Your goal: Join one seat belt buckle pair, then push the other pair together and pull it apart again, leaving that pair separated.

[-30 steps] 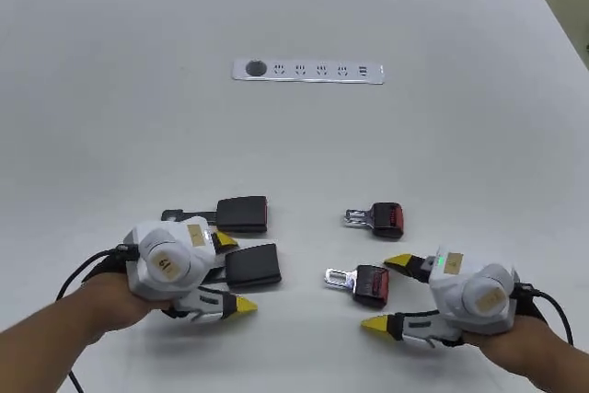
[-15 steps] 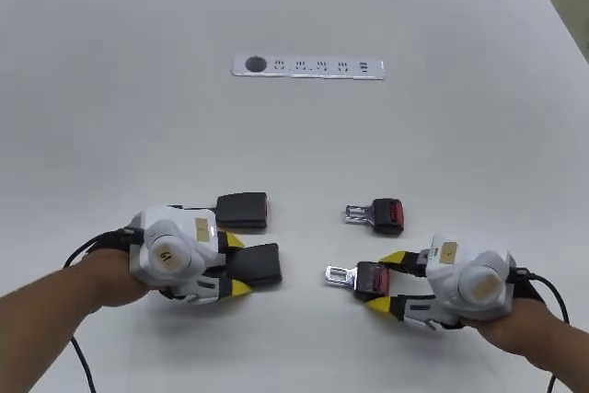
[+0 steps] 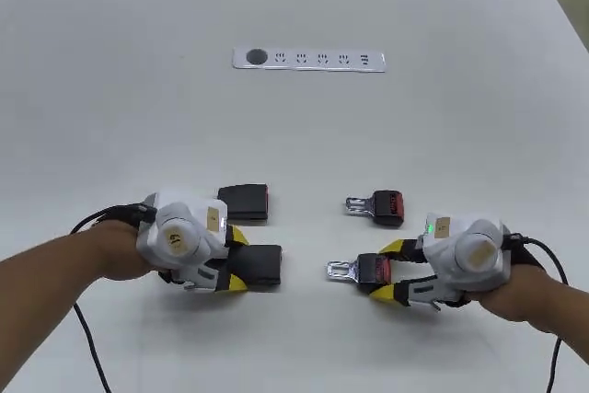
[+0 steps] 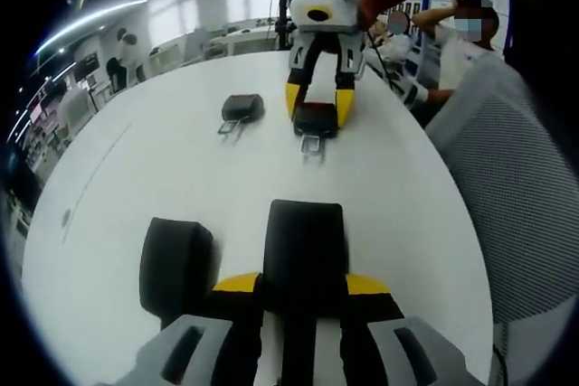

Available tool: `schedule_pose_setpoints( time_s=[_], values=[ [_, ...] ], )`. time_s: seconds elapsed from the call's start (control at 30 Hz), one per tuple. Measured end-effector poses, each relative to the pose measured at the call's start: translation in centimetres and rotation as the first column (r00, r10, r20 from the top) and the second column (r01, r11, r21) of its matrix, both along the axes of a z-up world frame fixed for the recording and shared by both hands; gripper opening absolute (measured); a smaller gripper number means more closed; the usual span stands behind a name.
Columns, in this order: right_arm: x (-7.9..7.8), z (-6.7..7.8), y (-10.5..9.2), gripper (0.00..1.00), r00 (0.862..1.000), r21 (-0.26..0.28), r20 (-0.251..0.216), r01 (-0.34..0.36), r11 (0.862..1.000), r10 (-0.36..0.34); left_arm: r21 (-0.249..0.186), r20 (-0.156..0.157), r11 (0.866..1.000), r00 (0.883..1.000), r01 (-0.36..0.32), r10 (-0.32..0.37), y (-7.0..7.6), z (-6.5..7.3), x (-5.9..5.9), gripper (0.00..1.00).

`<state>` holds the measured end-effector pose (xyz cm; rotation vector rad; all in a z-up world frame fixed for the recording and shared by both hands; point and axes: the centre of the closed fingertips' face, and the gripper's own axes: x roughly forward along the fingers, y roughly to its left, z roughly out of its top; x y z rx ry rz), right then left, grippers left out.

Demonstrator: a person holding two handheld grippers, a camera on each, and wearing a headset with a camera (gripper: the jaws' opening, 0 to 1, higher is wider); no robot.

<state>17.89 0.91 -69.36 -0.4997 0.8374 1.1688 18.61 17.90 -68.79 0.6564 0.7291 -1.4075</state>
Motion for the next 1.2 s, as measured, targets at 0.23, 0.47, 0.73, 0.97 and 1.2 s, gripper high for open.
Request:
schedule_pose_setpoints(
  time_s=[0.23,0.47,0.73,0.97,1.2],
  values=[
    [-0.1,0.0,0.8,0.33,1.000,0.004,0.006,-0.002,1.000,0.002,0.000,-0.002,1.000,1.000,-0.028,0.028,0.2,-0.5,0.4,0.33],
    [0.5,-0.1,2.7,0.33,0.999,0.003,0.016,-0.031,1.000,0.031,0.019,-0.003,0.999,1.000,-0.029,0.029,0.1,-0.5,0.4,0.33],
    [0.8,-0.1,4.4,0.33,0.999,0.006,0.032,-0.041,0.999,0.041,0.031,-0.004,0.999,1.000,-0.031,0.031,0.1,-0.5,0.3,0.33],
    [0.9,0.1,6.2,0.33,0.998,0.015,0.039,-0.055,0.998,0.054,0.046,-0.003,0.999,1.000,-0.026,0.026,0.2,-0.7,0.4,0.33],
    [1.2,0.1,7.6,0.33,0.997,0.036,0.044,-0.060,0.998,0.058,0.056,-0.005,0.998,1.000,-0.025,0.025,0.2,-0.5,0.3,0.33]
  ],
)
